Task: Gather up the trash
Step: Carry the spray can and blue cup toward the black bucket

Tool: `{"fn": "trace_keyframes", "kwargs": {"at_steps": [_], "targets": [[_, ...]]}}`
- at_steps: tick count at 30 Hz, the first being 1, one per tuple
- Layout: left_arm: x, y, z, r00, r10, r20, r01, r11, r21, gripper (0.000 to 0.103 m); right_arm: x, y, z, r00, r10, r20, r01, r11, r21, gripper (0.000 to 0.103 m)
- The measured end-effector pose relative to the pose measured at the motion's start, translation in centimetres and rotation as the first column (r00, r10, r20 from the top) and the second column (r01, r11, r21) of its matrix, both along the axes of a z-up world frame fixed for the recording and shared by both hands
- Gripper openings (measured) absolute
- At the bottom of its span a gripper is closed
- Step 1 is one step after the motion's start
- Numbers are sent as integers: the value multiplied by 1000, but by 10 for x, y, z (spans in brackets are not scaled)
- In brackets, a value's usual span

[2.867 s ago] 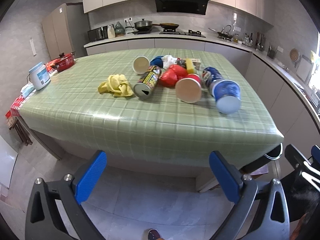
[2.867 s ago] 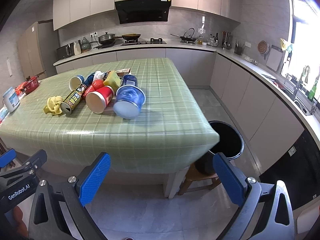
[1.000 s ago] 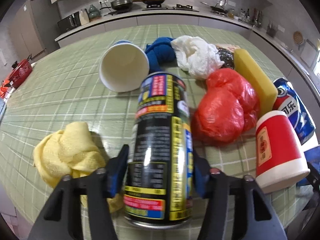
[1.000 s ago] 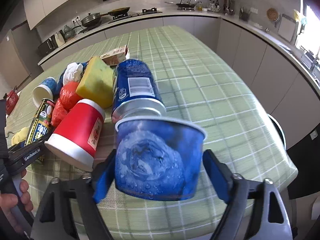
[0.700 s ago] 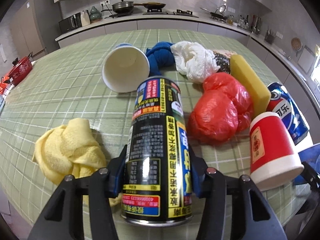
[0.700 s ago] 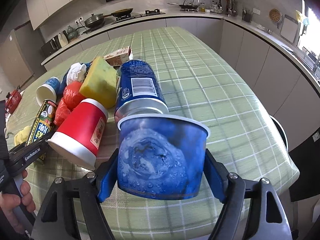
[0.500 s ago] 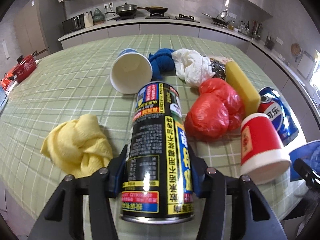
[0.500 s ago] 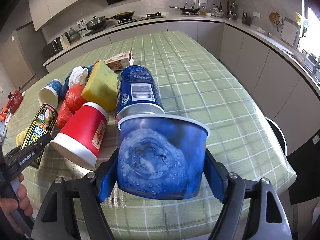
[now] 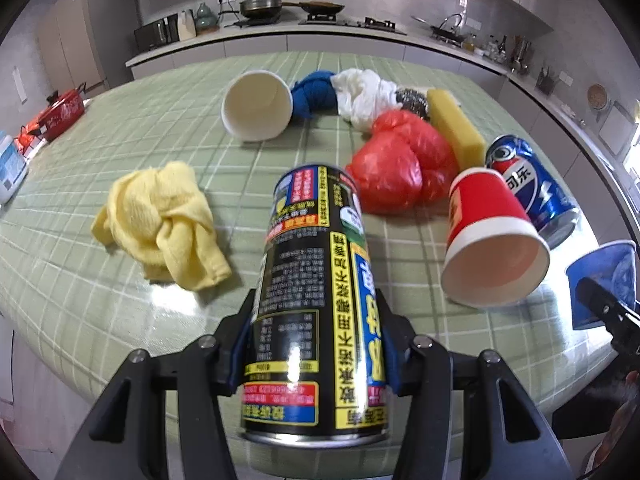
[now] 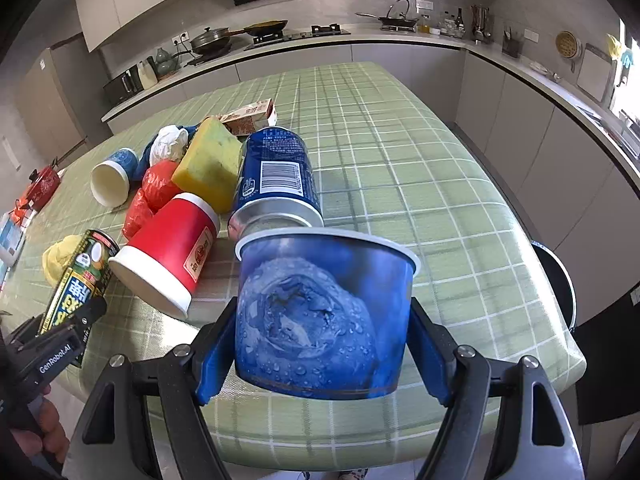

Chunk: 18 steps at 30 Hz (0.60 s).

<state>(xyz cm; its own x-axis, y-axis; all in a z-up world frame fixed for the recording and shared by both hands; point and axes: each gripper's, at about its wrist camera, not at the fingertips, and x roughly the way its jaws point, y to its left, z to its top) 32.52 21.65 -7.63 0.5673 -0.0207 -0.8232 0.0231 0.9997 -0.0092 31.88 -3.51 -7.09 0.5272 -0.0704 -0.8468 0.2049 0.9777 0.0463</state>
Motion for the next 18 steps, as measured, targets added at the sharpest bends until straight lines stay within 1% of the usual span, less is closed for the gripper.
{"fn": "trace_keyframes", "kwargs": {"at_steps": [6, 9, 11, 13, 14, 18], "targets": [[7, -6, -6, 1000, 10, -18, -9, 999, 37, 54, 5, -3, -6, 1000, -3, -12, 3, 1000, 6, 79], [12, -8, -8, 1000, 6, -18, -5, 998, 56, 58, 10, -3, -8, 1000, -5, -17, 5, 1000, 10, 79], [14, -7, -9, 1000, 4, -16, -3, 998, 62, 58, 11, -4, -9, 1000, -6, -22, 6, 1000, 13, 80], [16, -6, -11, 1000, 1, -18, 0, 999, 51, 58, 13, -4, -12, 1000, -6, -25, 7, 1000, 17, 80], [15, -4, -11, 1000, 5, -15, -4, 999, 48, 54, 13, -3, -13, 1000, -2, -26, 3, 1000, 20, 79], [11, -1, -10, 1000, 12, -5, -12, 1000, 21, 54, 13, 0, -10, 1000, 16, -10, -16, 1000, 9, 79]]}}
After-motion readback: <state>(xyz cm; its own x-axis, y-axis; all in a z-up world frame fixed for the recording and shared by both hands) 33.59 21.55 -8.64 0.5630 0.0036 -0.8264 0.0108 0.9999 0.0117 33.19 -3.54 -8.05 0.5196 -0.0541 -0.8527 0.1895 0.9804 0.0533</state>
